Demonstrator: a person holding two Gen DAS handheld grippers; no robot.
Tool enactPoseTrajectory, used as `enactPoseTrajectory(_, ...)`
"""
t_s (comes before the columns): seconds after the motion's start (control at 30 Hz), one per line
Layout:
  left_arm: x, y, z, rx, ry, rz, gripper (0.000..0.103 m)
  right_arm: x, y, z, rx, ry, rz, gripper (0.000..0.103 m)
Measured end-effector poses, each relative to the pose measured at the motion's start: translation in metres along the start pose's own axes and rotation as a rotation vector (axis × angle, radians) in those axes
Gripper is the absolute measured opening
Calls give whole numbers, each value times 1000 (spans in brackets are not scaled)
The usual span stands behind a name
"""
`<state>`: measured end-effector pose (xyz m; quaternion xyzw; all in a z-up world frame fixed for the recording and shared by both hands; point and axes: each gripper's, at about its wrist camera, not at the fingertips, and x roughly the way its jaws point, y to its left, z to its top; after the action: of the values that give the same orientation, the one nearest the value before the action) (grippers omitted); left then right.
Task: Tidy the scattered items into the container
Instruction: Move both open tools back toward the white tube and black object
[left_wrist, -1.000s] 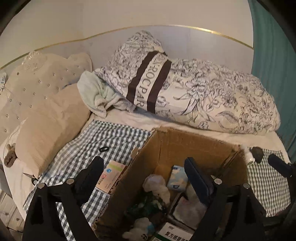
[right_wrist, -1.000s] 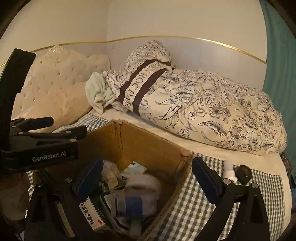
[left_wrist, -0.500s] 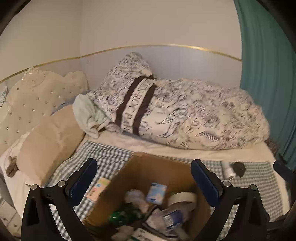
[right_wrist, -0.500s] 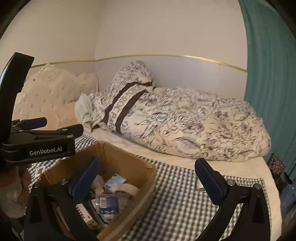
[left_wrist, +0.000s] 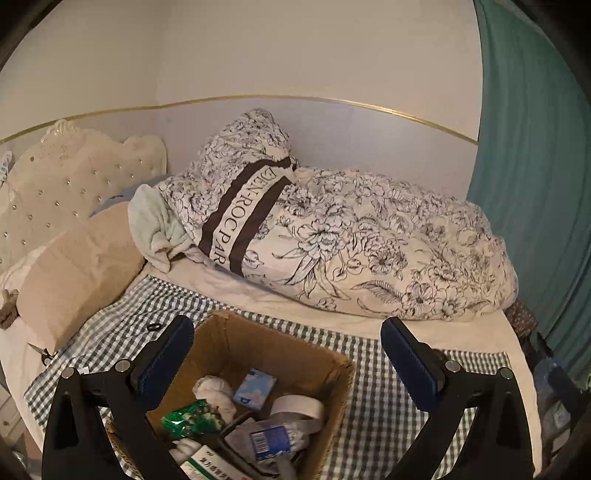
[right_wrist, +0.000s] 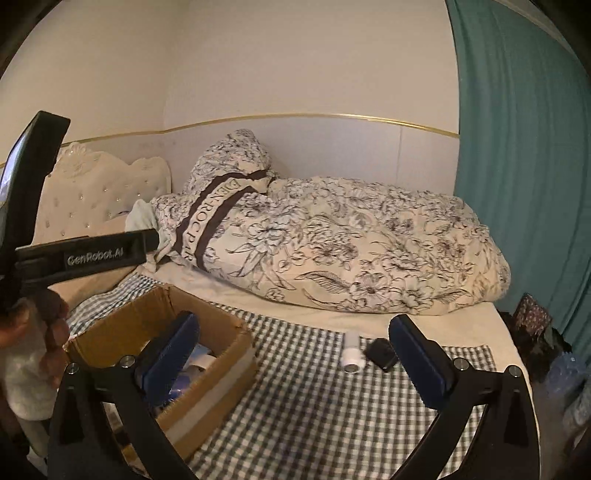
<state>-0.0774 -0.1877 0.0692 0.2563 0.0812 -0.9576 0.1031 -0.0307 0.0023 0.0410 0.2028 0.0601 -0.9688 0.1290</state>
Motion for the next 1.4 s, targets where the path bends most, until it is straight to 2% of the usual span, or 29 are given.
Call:
enactPoseTrajectory(0.13, 0, -23, -1, 34, -32, -34, 103, -9, -19, -2, -20, -29, -37, 103)
enactPoseTrajectory(0.3, 7, -55, -12, 96, -35, -144, 103, -18, -39, -11, -98, -76, -73, 103)
enactPoseTrajectory(0.5, 19, -95, -19, 163, -70, -134, 103, -9, -70, -23, -69, -24, -55, 103)
enactPoseTrajectory(0.63, 29, -117, -22, 184, -70, -187, 103, -3, -90, -30, -34, 22, -97, 103)
enactPoseTrajectory(0.73, 38, -134, -27, 201, -72, -175, 103, 3, -108, -35, 3, 55, -116, 103)
enactPoseTrajectory(0.87, 51, -144, -34, 193, -69, -176, 103, 14, -129, -42, 36, 94, -132, 103)
enactPoseTrajectory(1.07, 70, -152, -44, 151, -49, -231, 103, 30, -153, -52, 71, 125, -163, 103)
enactPoseTrajectory(1.27, 87, -176, -59, 194, -34, -201, 103, 52, -170, -63, 82, 155, -177, 103)
enactPoseTrajectory(1.4, 112, -182, -77, 209, 13, -186, 103, 67, -183, -72, 82, 186, -176, 103)
